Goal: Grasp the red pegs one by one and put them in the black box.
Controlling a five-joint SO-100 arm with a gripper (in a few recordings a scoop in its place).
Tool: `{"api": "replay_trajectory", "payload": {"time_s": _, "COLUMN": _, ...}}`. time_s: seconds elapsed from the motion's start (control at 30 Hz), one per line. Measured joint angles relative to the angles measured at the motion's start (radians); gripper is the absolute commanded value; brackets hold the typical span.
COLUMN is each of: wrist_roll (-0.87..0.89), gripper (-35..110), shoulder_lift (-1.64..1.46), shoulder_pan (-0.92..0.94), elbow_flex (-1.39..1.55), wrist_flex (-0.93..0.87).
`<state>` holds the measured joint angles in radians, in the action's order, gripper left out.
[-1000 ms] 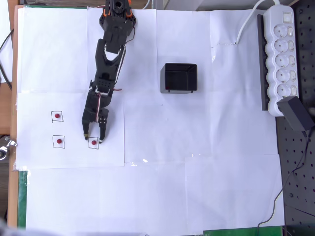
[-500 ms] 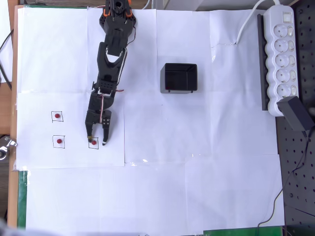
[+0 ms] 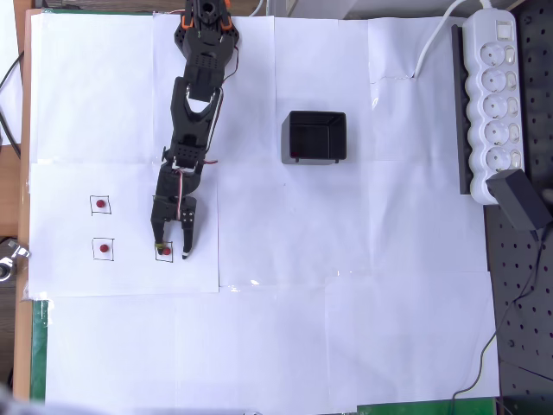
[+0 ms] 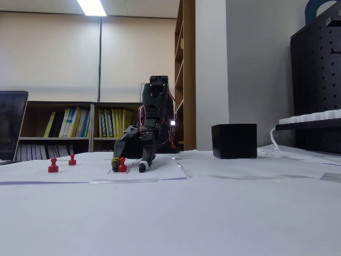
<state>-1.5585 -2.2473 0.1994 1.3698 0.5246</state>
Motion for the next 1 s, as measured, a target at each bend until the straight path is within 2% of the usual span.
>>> {"api": "replay_trajectory", "payload": {"time_s": 0.13, "wrist_roll": 0.015, "gripper": 0, "shoulder_lift": 0.000, "shoulder_pan": 0.000, "elbow_flex": 0.000, "wrist_flex": -0.008}}
{"api": "replay_trajectory", "payload": {"time_s": 0.3, "wrist_roll": 0.031, "gripper": 0, "shoulder_lift": 0.000, "shoulder_pan": 0.000, "elbow_flex": 0.011, "wrist_flex": -0.051}}
{"api": "replay_trajectory", "payload": {"time_s": 0.4, "wrist_roll": 0.048, "gripper": 0, "shoulder_lift": 0.014, "shoulder_pan": 0.000, "elbow_flex": 0.034, "wrist_flex": -0.137}}
{"api": "replay_trajectory", "payload": {"time_s": 0.5, "wrist_roll": 0.067, "gripper": 0, "shoulder_lift": 0.081, "shoulder_pan": 0.000, "elbow_flex": 0.052, "wrist_flex": -0.307}}
{"api": "replay_trajectory", "payload": {"time_s": 0.6, "wrist_roll": 0.067, "gripper": 0, "shoulder_lift": 0.190, "shoulder_pan": -0.003, "elbow_flex": 0.095, "wrist_flex": -0.630}}
{"api": "replay_trajectory", "payload": {"time_s": 0.77, "wrist_roll": -0.018, "gripper": 0, "shoulder_lift": 0.350, "shoulder_pan": -0.123, "elbow_flex": 0.319, "wrist_flex": -1.367}}
{"api": "replay_trajectory", "payload": {"time_s": 0.93, "wrist_roll": -0.236, "gripper": 0, "shoulder_lift": 0.442, "shoulder_pan": -0.385, "elbow_flex": 0.644, "wrist_flex": -2.072}}
{"api": "replay_trajectory", "payload": {"time_s": 1.0, "wrist_roll": -0.348, "gripper": 0, "shoulder_lift": 0.482, "shoulder_pan": -0.526, "elbow_flex": 0.712, "wrist_flex": -2.237}}
